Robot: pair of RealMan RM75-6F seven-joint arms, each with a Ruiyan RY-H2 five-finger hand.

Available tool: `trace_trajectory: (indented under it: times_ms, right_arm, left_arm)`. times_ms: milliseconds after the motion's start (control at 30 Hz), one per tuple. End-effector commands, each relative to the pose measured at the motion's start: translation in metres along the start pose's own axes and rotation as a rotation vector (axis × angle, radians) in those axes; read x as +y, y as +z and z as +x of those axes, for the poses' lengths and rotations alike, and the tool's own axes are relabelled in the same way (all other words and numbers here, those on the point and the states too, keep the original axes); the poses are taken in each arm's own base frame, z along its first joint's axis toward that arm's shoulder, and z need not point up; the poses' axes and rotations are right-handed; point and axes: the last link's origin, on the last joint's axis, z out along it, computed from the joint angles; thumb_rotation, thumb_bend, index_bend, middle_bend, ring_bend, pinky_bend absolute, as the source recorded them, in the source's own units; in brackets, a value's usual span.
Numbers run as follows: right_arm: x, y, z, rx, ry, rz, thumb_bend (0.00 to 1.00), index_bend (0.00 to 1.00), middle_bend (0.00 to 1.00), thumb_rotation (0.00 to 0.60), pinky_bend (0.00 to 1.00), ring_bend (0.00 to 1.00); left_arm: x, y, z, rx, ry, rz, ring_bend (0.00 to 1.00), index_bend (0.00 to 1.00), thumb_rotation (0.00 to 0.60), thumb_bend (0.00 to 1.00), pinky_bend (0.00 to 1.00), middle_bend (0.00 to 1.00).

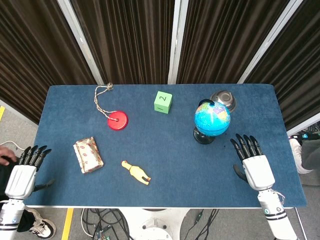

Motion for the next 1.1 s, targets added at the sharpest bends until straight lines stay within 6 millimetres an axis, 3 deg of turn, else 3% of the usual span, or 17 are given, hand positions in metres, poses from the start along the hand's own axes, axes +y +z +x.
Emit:
trace_trajectory:
  times_ms: [33, 300, 800, 1100]
  right_arm:
    - [0.0, 0.001, 0.001, 0.006, 0.0, 0.003, 0.24, 0.0, 0.0, 0.6, 0.0, 0.0]
    - [-0.003, 0.006, 0.004, 0.019, -0.002, 0.012, 0.24, 0.0, 0.0, 0.6, 0.0, 0.0]
    - [-0.032, 0.055, -0.007, 0.002, -0.041, 0.082, 0.23, 0.0, 0.0, 0.6, 0.0, 0.0]
    - [-0.041, 0.065, -0.012, -0.018, -0.042, 0.098, 0.23, 0.0, 0.0, 0.6, 0.0, 0.0]
  left_arm:
    - [0.0, 0.0, -0.001, -0.003, 0.0, 0.001, 0.02, 0.13, 0.6, 0.0, 0.05, 0.09]
    - [0.001, 0.002, 0.001, 0.001, 0.0, -0.008, 0.02, 0.13, 0.6, 0.0, 0.05, 0.09]
    - [-0.005, 0.0, 0.0, -0.003, -0.004, 0.002, 0.02, 0.13, 0.6, 0.0, 0.05, 0.09]
    - [-0.009, -0.002, 0.001, -0.003, -0.006, 0.008, 0.02, 0.13, 0.6, 0.0, 0.05, 0.09]
